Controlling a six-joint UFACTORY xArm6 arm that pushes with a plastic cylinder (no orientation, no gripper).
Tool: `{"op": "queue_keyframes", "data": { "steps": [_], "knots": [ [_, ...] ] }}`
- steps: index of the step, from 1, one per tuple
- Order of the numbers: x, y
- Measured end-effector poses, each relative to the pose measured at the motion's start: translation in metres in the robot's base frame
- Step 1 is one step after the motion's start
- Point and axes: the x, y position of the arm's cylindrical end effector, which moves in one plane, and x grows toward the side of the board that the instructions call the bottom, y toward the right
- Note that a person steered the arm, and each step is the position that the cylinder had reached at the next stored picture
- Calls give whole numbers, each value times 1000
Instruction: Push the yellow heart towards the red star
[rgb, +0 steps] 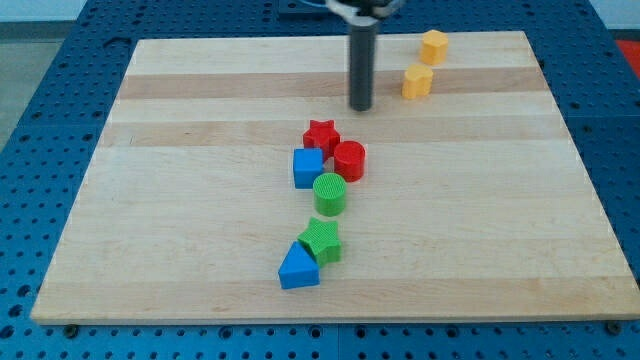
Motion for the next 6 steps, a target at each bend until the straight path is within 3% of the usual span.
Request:
{"op": "queue_keyframes", "data": {
  "steps": [2,3,4,6],
  "knots": [
    [-8,112],
    [-60,139],
    [-79,110],
    [-5,9]
  ]
}}
